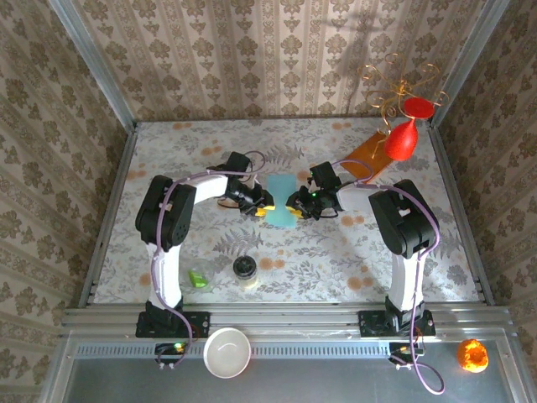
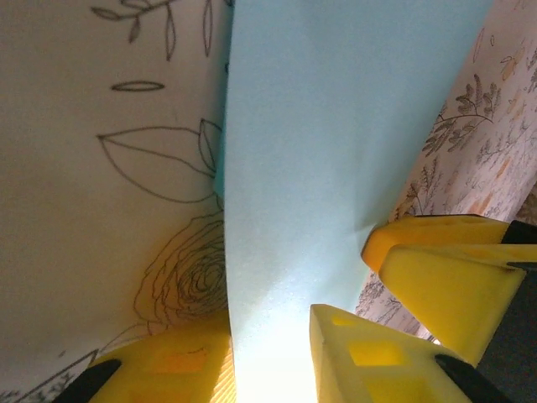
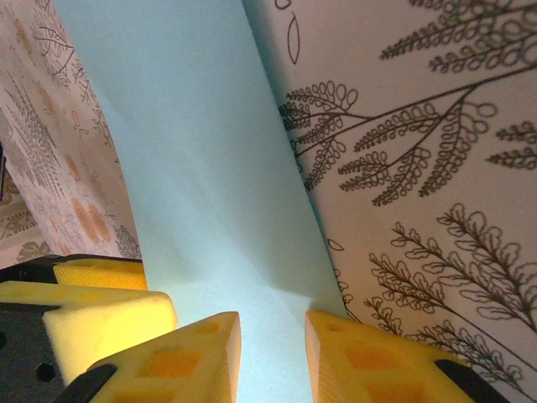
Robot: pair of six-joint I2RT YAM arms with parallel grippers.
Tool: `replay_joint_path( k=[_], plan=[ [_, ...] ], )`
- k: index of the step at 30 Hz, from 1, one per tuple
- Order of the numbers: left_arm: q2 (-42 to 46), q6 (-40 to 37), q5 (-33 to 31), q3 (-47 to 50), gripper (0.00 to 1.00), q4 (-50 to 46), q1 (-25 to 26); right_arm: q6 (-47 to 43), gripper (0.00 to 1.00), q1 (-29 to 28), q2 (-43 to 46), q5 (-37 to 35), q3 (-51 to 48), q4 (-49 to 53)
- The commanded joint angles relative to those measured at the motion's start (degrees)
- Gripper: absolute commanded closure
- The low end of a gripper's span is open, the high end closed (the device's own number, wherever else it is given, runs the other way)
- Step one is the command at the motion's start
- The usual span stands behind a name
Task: Fold a paper plane with a square sheet of paper (pick it up from the middle)
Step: Third fold the triangle at the center of the table.
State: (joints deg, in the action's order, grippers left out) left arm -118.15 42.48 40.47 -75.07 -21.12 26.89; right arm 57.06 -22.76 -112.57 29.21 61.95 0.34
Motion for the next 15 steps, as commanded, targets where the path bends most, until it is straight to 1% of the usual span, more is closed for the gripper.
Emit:
replay_joint_path(
  k=[1,4,5,7,10,15],
  plan=[
    [-1.76,0.0,2.24,-1.94,0.73,0.67,-0.47,0.06,0.7,0.7,-1.86,-3.72,-2.27,3.77],
    [-2.73,-0.61,2.75,-3.02,0.76,0.24,-0.58,-0.03,0.7,0.7,-1.84,-3.72,-2.27,3.7],
    [-3.04,-0.77,2.9,-3.24,0.76,0.08,-2.09,-0.09,0.7,0.77,-1.84,-3.72,-2.35,3.62],
    [-3.57,-1.16,3.28,-3.61,0.78,-0.05,-2.43,-0.4,0.68,0.79,-1.61,-3.72,-2.36,3.46],
    [-4.31,-1.69,4.4,-3.86,0.8,-0.39,-2.43,-1.18,0.62,0.79,-0.95,-3.61,-2.45,3.07],
    [-4.38,-1.54,4.82,-3.53,0.88,-0.26,-2.47,-3.52,0.53,0.79,1.44,-3.61,-2.06,2.23]
  ],
)
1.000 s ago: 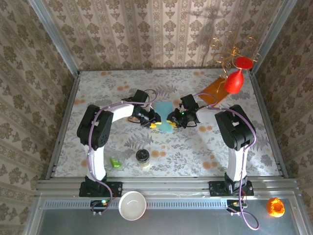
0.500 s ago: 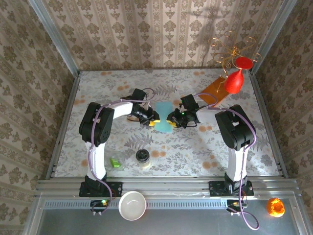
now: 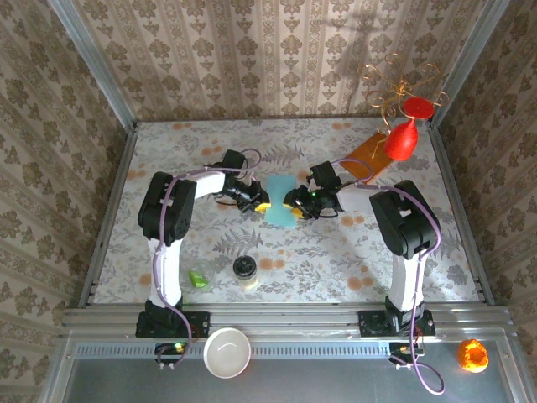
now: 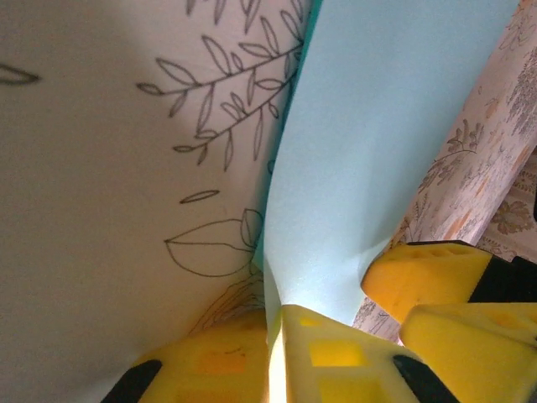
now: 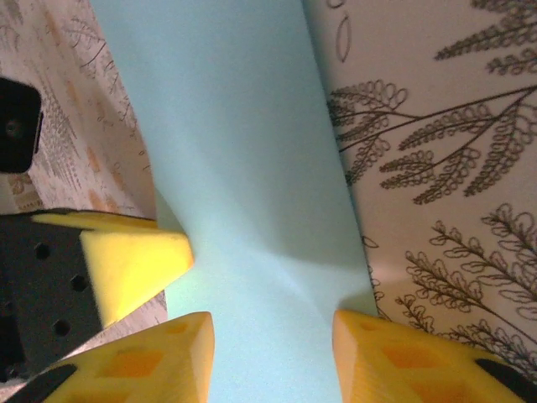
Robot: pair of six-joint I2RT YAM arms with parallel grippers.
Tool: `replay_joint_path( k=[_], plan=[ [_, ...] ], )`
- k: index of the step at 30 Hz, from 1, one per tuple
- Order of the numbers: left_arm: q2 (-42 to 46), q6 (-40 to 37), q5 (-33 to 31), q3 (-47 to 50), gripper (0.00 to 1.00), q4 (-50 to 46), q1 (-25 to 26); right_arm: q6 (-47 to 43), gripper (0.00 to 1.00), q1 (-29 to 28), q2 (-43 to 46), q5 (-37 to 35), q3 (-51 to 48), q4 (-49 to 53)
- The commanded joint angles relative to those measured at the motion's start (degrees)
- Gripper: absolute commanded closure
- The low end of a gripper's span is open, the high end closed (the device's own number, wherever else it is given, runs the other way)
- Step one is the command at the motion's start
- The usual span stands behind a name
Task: Fold a paper plane with a square sheet of paper (pick it up from the middle)
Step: Third fold the triangle at the center of the table.
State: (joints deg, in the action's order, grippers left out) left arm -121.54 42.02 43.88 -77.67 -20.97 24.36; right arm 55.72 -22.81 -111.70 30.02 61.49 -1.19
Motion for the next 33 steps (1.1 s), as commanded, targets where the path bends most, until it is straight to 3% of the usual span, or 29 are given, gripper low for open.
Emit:
replay_joint_path(
  k=[1,5,9,16,22,33],
  plan=[
    [-0.9,-0.91,1.41,-0.84,0.9,-0.26,0.04,-3.11,0.51,0.84,1.44,-4.65,-1.4,3.7],
    [0.12,1.0,1.3,0.07,0.94,1.26,0.07,-9.42,0.46,0.67,6.02,-6.02,-1.21,3.04],
    [1.94,4.24,1.3,1.55,0.94,3.84,0.08,-18.28,0.32,-1.02,13.11,-12.37,-4.62,1.1],
    [4.45,9.98,0.86,4.09,0.94,7.6,0.42,-34.47,0.24,-5.3,20.55,-20.84,-7.91,2.46],
    [5.49,12.55,0.95,4.91,0.94,8.06,1.03,-46.52,0.2,-10.22,20.5,-24.26,-7.81,5.06],
    [6.19,13.79,1.06,7.06,0.95,8.71,1.24,-62.8,0.19,-16.3,15.79,-27.47,-11.68,-4.53]
  ],
)
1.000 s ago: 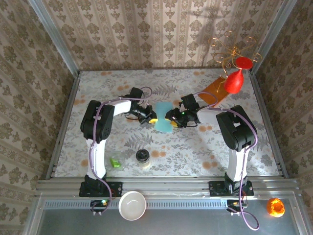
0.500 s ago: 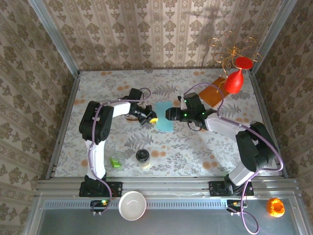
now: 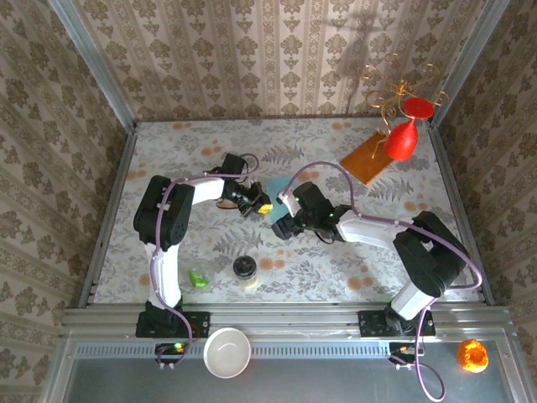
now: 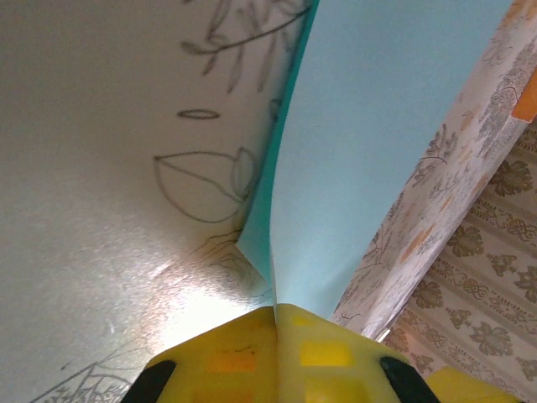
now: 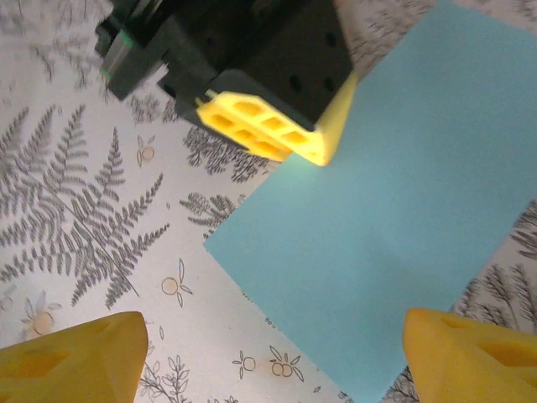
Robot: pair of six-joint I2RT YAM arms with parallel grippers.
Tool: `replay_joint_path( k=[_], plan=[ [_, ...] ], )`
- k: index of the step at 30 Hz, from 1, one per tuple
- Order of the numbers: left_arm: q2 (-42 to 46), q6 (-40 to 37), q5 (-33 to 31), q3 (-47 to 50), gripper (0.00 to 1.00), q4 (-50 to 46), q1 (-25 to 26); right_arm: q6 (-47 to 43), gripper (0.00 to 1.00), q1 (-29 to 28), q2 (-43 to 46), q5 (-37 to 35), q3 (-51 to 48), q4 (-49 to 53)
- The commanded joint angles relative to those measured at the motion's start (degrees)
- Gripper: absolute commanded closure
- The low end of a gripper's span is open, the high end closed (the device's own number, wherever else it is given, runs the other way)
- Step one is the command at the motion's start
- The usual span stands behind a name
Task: Fold a paper plane with a square sheet of paper (pick it up from the middle)
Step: Third fold the triangle at the center of the table.
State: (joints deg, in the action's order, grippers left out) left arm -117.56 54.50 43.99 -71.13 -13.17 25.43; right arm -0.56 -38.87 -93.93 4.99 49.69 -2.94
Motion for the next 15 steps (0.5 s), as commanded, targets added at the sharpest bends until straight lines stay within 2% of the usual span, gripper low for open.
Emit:
replay_joint_path(
  k=[1,10,15],
  plan=[
    [2.29,1.32,1.0,0.47,0.95,0.88,0.17,-7.48,0.19,-0.41,-2.89,-3.33,-0.02,-3.77],
    [2.4,3.32,1.84,0.99,0.95,2.13,0.29,-14.34,0.23,-1.29,-9.09,-6.03,0.62,-8.41],
    [2.55,3.82,1.87,1.02,0.95,2.27,0.27,-16.39,0.32,-1.39,-11.02,-6.04,0.68,-11.1]
  ],
)
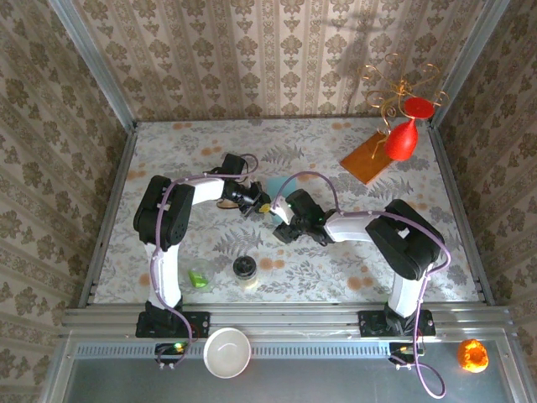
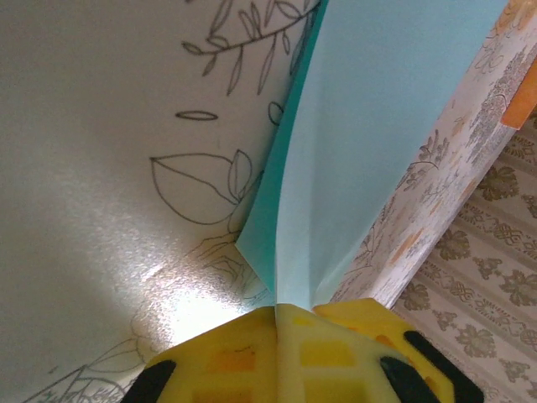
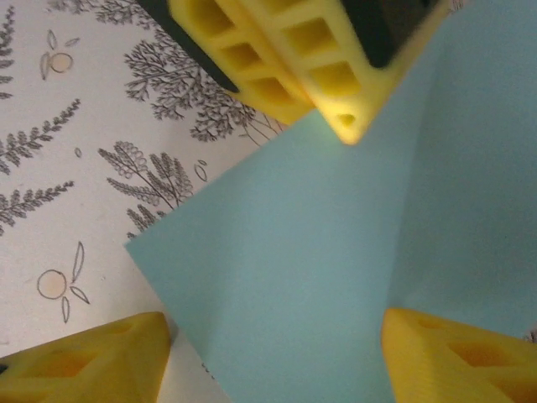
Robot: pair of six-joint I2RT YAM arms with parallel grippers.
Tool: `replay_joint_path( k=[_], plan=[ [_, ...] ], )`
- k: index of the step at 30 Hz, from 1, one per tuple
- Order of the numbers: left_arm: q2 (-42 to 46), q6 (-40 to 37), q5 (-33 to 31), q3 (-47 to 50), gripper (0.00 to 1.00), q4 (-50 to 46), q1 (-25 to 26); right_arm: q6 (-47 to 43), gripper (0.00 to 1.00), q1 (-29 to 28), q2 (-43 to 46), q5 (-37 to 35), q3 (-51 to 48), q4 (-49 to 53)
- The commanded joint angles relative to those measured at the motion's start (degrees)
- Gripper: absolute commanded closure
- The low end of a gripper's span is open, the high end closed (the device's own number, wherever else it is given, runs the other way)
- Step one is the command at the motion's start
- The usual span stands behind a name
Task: Fold a paper plane with a square sheet of paper (pick it up from the middle)
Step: Third fold the triangle at the center of the table.
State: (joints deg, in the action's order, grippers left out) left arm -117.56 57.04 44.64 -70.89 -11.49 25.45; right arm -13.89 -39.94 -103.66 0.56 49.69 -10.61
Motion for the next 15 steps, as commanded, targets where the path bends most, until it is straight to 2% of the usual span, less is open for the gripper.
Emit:
replay_joint_path(
  k=[1,6,15],
  plan=[
    [2.59,1.42,1.15,0.82,0.96,0.58,0.21,-3.25,0.33,-0.32,-1.43,-1.85,0.5,-4.32],
    [2.56,1.49,1.15,0.9,0.95,0.5,0.29,-3.94,0.39,-0.4,-0.78,-1.7,0.04,-6.28],
    [2.63,1.76,1.28,0.95,0.94,0.5,0.27,-4.33,0.69,-0.49,0.85,-0.62,-0.83,-6.61]
  ],
)
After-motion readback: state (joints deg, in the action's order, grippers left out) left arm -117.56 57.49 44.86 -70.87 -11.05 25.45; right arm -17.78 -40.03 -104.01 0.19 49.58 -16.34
